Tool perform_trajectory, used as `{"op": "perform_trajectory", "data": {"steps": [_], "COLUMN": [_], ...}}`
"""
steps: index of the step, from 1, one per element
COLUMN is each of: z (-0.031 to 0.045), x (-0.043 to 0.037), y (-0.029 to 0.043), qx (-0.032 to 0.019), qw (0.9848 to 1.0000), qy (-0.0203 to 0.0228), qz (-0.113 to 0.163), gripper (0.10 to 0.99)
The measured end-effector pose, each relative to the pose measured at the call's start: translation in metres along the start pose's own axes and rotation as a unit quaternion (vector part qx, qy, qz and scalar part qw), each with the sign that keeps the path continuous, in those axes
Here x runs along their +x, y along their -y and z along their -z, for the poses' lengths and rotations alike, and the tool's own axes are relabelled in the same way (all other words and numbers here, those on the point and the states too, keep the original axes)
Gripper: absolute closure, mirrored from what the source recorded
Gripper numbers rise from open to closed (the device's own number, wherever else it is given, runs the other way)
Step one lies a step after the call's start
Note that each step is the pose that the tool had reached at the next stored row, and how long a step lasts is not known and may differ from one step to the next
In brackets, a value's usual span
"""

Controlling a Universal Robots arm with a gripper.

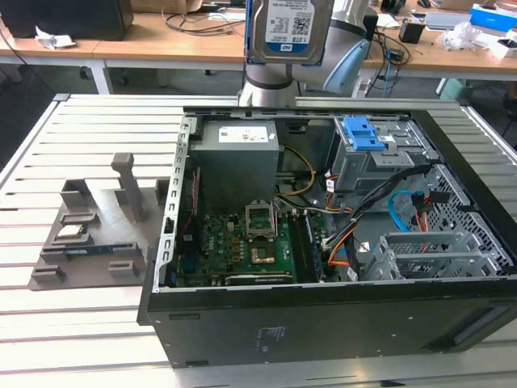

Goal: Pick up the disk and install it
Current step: 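Pick up the disk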

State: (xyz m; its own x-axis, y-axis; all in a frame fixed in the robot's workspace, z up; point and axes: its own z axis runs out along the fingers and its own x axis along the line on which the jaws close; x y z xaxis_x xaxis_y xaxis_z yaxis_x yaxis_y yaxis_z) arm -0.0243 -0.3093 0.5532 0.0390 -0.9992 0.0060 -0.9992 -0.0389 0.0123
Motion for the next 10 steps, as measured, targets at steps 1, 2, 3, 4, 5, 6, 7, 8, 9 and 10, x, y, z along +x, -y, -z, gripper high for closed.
{"op": "perform_trajectory", "data": {"steps": [1,2,3,4,5,6,7,8,9,10], "z": [0.0000,0.0000,0.0001,0.0002,0.0002,0.0003,0.0003,0.0004,0.0004,0.0005], "x": [0.0001,0.0003,0.0005,0.0006,0.0008,0.0010,0.0013,0.0015,0.0016,0.0016], "y": [0.0030,0.0062,0.0122,0.0165,0.0196,0.0257,0.0340,0.0398,0.0404,0.0405], "qx": [0.0000,0.0000,0.0000,0.0000,0.0000,0.0000,0.0000,0.0000,-0.0001,-0.0001], "qw": [1.0000,1.0000,1.0000,1.0000,1.0000,1.0000,1.0000,1.0000,1.0000,1.0000], "qy": [0.0000,0.0000,0.0000,0.0000,0.0000,0.0000,0.0001,0.0001,-0.0001,-0.0005], "qz": [0.000,0.000,0.000,0.000,0.000,0.000,0.000,0.000,0.000,0.000], "gripper": [0.725,0.725,0.725,0.725,0.725,0.725,0.725,0.725,0.725,0.725]}}
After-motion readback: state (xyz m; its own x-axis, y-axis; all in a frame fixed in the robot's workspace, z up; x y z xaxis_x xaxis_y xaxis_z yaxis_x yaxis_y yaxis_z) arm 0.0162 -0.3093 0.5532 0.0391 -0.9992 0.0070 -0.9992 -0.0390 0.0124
